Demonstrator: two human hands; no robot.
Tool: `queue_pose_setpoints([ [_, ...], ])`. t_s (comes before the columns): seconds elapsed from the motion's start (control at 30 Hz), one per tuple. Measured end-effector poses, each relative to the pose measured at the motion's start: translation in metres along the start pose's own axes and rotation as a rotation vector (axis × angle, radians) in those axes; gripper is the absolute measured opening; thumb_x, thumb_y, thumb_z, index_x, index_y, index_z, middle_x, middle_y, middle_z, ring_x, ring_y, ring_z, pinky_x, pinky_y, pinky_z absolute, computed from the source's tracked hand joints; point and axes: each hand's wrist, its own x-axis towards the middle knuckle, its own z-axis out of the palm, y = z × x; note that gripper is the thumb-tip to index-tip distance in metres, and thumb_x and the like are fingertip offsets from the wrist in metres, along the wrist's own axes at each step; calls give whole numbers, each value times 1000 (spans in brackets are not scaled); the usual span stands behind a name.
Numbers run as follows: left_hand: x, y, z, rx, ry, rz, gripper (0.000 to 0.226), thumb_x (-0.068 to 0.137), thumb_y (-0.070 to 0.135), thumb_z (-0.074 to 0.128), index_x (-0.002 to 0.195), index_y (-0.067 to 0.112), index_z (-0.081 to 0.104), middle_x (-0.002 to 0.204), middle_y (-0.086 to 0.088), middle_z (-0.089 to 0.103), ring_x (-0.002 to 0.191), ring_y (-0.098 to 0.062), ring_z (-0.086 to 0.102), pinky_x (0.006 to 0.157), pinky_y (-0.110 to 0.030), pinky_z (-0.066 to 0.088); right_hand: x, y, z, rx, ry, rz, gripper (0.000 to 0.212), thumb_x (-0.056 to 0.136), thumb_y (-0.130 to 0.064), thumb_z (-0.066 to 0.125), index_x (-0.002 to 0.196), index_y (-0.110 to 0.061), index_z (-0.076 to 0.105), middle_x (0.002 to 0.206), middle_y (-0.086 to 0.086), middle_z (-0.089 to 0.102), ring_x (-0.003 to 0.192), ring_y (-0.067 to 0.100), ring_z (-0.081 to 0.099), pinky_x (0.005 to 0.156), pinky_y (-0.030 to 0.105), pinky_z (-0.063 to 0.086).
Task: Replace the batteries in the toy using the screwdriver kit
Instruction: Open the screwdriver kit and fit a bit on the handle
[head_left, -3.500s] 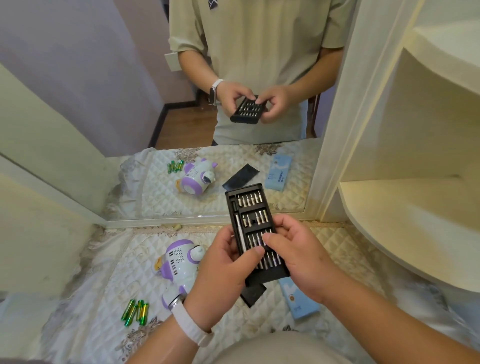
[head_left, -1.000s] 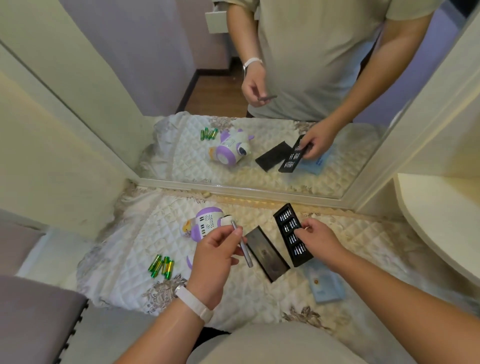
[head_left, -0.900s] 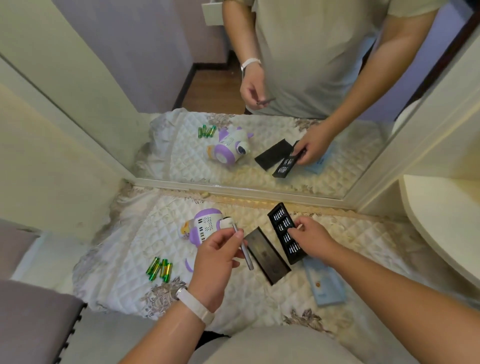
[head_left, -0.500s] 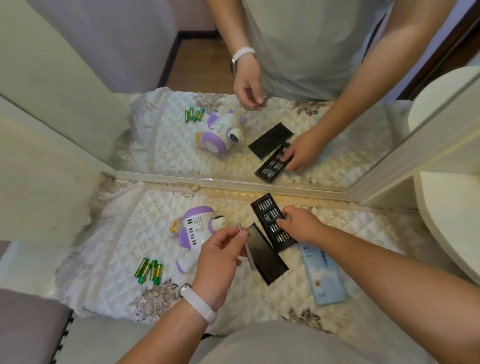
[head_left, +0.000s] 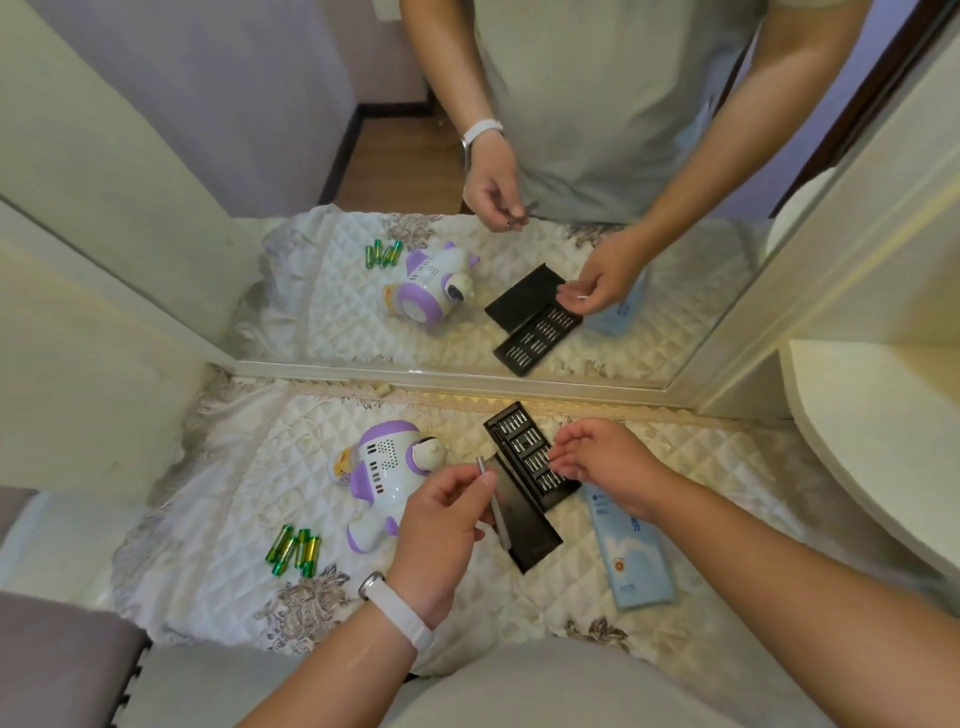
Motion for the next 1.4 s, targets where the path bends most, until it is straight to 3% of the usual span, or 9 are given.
queue_pose_setpoints([
  [0.23,-28,15,6,-35,3,82,9,95,17,64,93,16,73,72,4,66,64,-11,58,61,-23,44,-67,-12,-5,318,-115,-132,22,97,7,43,110,-5,57,101,18,72,92,24,72,72,26,57],
  [0.47,-47,24,6,-27,-22,187,9,95,14,64,95,13,73,73,3,70,66,-11,60,55,-17,45,-119,-31,-4,90,-139,-299,9,99,-5,45,96,-13,45,90,9,76,87,22,73,62,29,51],
  [0.63,-51,33,11,16,-103,327,11,92,7,66,95,13,75,76,-1,70,63,-5,59,58,-14,46,-139,-47,-10,9,-89,-433,7,95,-6,56,88,-8,56,80,8,76,75,22,72,59,27,53],
  [0.73,-52,41,14,73,-177,423,13,91,11,69,94,20,78,77,-6,73,69,-8,60,65,-22,49,-145,-57,-16,27,-99,-471,8,95,-1,54,93,-7,60,85,7,76,83,18,73,67,24,57],
  [0.83,-54,49,15,159,-213,505,19,90,12,71,88,30,78,67,10,69,63,-3,58,62,-19,46,-150,-65,-22,-24,-106,-523,11,95,1,53,95,-7,62,88,5,76,86,15,73,72,24,58],
  [0.97,-54,56,13,395,-171,706,16,82,36,67,81,51,73,71,16,64,67,-1,55,65,-14,41,-153,-71,-26,-182,-61,-604,13,95,-2,55,93,-12,64,84,-4,76,83,6,71,73,20,55],
  [1.1,-55,60,14,527,-135,820,21,81,46,60,92,39,75,74,13,60,69,-3,55,62,-15,40,-155,-73,-25,-311,-1,-687,17,92,-8,60,89,-23,67,80,-13,73,79,1,68,73,19,54],
  [1.17,-56,61,15,557,-134,848,24,81,45,59,104,44,68,78,12,60,70,-5,56,62,-18,42,-155,-72,-25,-361,35,-716,17,91,-11,62,88,-26,68,79,-14,71,78,2,67,72,21,53],
  [1.4,-59,58,19,584,-135,850,25,83,42,62,107,48,63,78,21,59,70,-4,56,62,-17,41,-156,-65,-28,-375,55,-739,22,89,-14,64,84,-35,67,78,-11,67,73,10,63,68,30,52],
])
